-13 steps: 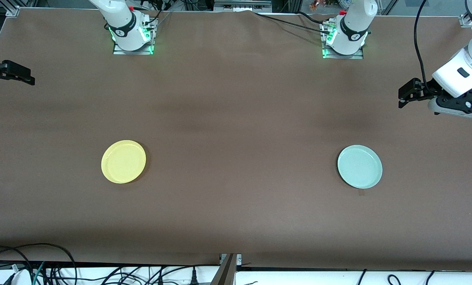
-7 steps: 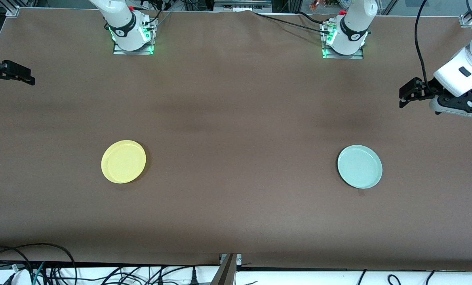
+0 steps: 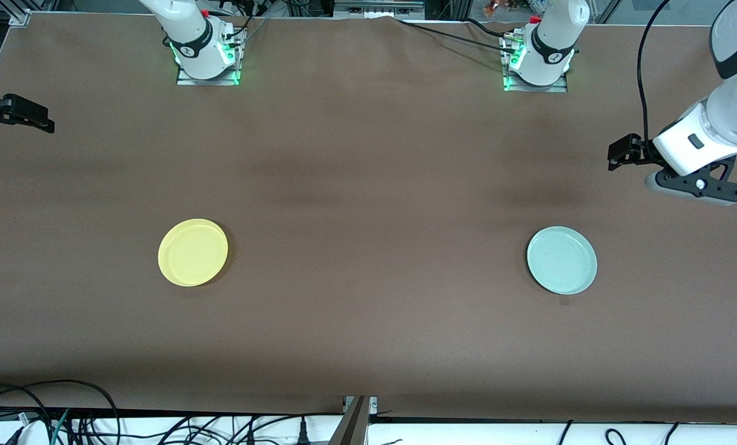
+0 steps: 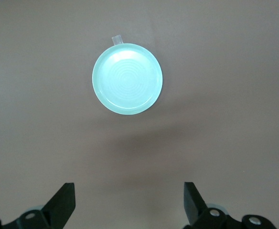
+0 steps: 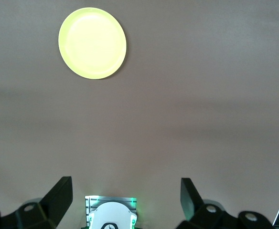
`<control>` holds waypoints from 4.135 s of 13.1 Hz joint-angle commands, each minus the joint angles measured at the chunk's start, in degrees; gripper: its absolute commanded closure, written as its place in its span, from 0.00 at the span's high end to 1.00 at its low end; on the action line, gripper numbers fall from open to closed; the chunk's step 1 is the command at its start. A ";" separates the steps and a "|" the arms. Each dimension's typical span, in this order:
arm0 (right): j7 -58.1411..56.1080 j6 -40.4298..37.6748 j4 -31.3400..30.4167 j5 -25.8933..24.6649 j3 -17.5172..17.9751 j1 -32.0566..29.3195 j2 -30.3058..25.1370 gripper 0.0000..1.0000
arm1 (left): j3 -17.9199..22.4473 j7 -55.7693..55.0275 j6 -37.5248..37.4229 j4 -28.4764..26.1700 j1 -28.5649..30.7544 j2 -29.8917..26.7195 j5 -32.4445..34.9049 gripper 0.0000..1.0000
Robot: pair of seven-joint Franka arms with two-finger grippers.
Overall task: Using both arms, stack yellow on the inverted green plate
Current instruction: 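Move the left gripper down over the pale green plate, then grip the green plate rim with the left gripper and tilt it up, then lift the green plate with the left gripper toward the table middle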
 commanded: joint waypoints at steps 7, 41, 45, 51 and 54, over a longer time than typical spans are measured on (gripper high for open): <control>-0.86 -0.52 1.28 1.15 0.07 -0.54 0.63 1.00 | -0.09 8.79 15.56 3.39 0.37 19.61 0.84 1.00; -0.77 -0.52 1.28 1.24 0.15 -0.28 0.54 1.00 | -1.49 32.99 29.68 9.17 -2.07 29.56 15.66 0.00; -0.77 -0.52 1.28 1.24 0.07 -0.28 0.54 1.00 | -1.05 26.95 20.53 15.86 -11.38 29.56 25.68 0.00; -0.77 -0.52 1.28 1.24 0.07 -0.45 0.54 1.00 | -0.79 10.61 7.24 19.48 -28.44 29.65 42.81 0.00; -0.77 -0.52 1.28 1.24 0.07 -0.37 0.54 1.00 | -0.44 0.87 2.95 19.48 -37.04 32.62 53.88 0.00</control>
